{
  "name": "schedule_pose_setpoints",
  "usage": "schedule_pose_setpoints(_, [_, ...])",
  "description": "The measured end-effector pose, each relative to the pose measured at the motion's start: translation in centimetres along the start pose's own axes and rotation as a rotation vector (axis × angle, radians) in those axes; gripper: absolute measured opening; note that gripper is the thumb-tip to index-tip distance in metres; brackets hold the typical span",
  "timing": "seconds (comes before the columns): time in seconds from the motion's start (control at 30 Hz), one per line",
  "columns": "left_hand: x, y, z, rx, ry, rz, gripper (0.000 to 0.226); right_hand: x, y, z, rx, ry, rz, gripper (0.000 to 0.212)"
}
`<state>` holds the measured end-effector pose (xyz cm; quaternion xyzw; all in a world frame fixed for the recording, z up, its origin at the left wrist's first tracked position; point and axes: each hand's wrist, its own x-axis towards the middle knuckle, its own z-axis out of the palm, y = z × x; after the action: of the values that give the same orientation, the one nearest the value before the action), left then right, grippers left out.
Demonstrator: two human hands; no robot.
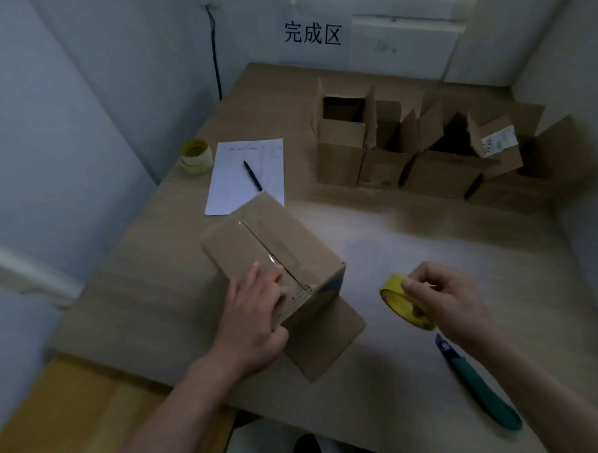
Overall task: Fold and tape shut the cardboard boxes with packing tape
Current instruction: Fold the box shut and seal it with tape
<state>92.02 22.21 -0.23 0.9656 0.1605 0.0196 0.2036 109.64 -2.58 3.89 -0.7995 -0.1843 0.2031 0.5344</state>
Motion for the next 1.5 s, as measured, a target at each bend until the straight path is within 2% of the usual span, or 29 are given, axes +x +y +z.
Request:
schedule_pose_setpoints(0.1, [0.0, -1.0, -2.4, 0.011, -0.030, -0.097, 0.057, -0.3, -2.4, 2.4, -0.200, -0.376, -0.025, 0.020])
schedule_pose_setpoints(0.17, [-0.7, -0.5, -2.9, -0.054, 0.054, -0.077, 0.060, -0.7, -3.8, 4.3, -0.302, -0.513, -0.051, 0.016])
schedule_pose_setpoints(0.23, [-2.2, 0.8, -2.9, -0.329, 0.192, -0.048, 0.055, -1.1, -4.9, 6.1, -0.336, -0.583, -0.074, 0.012])
schedule_pose_setpoints(0.27, [-3.0, 1.5, -2.7, -0.530, 0.194, -0.075, 0.051, -1.2, -5.5, 6.8, -0.335, -0.614, -0.084, 0.010])
schedule_pose_setpoints(0.37, [-4.7, 2.5, -1.6, -1.059, -0.018, -0.230, 0.046, -1.6, -6.7, 8.2, -0.321, -0.730, -0.106, 0.011])
schedule_pose_setpoints(0.43, [-5.4, 2.3, -0.7, -1.166, -0.081, -0.304, 0.038, -1.7, -7.1, 8.8, -0.338, -0.789, -0.115, 0.012])
schedule_pose_setpoints(0.53, [-6.2, 1.9, 0.2, -1.226, -0.034, -0.344, 0.016, -1.7, -7.0, 9.3, -0.383, -0.852, -0.115, 0.011])
schedule_pose_setpoints(0.63, [-6.7, 2.0, 0.6, -1.271, -0.013, -0.362, 0.015, -1.7, -6.9, 9.7, -0.401, -0.894, -0.116, 0.010])
schedule_pose_setpoints(0.8, [-6.6, 2.3, 0.6, -1.296, 0.057, -0.377, 0.003, -1.1, -6.6, 9.9, -0.426, -0.909, -0.111, 0.008])
schedule_pose_setpoints(0.93, [-6.1, 2.8, 0.7, -1.304, 0.073, -0.479, 0.019, -0.5, -6.3, 9.6, -0.497, -0.920, -0.085, 0.007])
schedule_pose_setpoints(1.07, [-5.8, 3.4, 1.1, -1.307, 0.070, -0.583, 0.006, -0.1, -6.1, 9.4, -0.550, -0.913, -0.090, 0.006])
schedule_pose_setpoints(1.13, [-5.6, 3.5, 1.2, -1.260, 0.135, -0.616, 0.013, -0.1, -5.8, 9.4, -0.583, -0.883, -0.103, 0.009])
schedule_pose_setpoints(1.2, [-5.4, 3.5, 1.1, -1.214, 0.226, -0.637, 0.017, 0.1, -5.5, 9.0, -0.493, -0.862, -0.047, 0.024])
schedule_pose_setpoints(1.27, [-5.4, 3.5, 0.9, -1.192, 0.301, -0.654, 0.023, 0.5, -5.4, 7.7, -0.306, -0.903, 0.062, 0.049])
schedule_pose_setpoints(1.3, [-5.6, 3.4, 0.8, -1.188, 0.329, -0.666, 0.027, 1.0, -5.4, 6.7, -0.223, -0.937, 0.091, 0.054])
schedule_pose_setpoints(1.37, [-5.9, 3.1, 0.5, -1.192, 0.403, -0.723, 0.031, 2.2, -5.2, 4.3, -0.164, -0.940, 0.082, 0.047])
schedule_pose_setpoints(1.43, [-6.2, 2.3, 0.3, -1.169, 0.513, -0.782, 0.032, 3.6, -4.8, 2.4, -0.342, -0.800, -0.019, 0.034])
schedule_pose_setpoints(1.5, [-6.0, 1.8, 0.2, -1.072, 0.576, -0.775, 0.030, 5.0, -4.4, 1.5, -0.734, -0.582, -0.237, 0.031])
